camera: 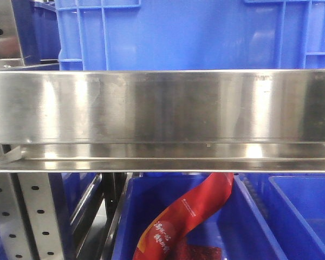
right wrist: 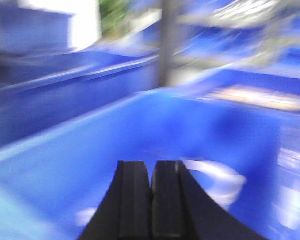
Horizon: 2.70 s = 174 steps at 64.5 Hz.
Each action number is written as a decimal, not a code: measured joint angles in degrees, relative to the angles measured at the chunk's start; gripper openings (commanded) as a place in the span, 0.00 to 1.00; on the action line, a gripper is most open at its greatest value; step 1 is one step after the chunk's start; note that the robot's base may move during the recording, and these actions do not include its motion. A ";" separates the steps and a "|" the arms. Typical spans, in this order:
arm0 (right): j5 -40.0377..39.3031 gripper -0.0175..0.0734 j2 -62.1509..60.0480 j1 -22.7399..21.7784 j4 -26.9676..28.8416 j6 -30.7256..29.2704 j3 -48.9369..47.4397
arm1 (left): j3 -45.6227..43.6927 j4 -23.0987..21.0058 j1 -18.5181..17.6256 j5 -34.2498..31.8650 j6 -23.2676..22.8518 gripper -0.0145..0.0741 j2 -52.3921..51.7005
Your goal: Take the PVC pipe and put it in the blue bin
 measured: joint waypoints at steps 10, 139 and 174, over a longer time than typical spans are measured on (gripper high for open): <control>-0.77 0.01 -8.42 -8.50 0.13 1.01 8.39 | 13.73 -1.84 3.70 -5.55 -0.10 0.04 -9.23; -7.08 0.01 -55.31 -18.13 -11.31 12.08 54.59 | 39.78 -2.78 23.79 -10.38 -0.10 0.04 -40.09; -8.67 0.01 -56.06 -18.13 -12.94 11.42 57.35 | 39.78 -2.78 23.79 -10.38 -0.10 0.04 -40.30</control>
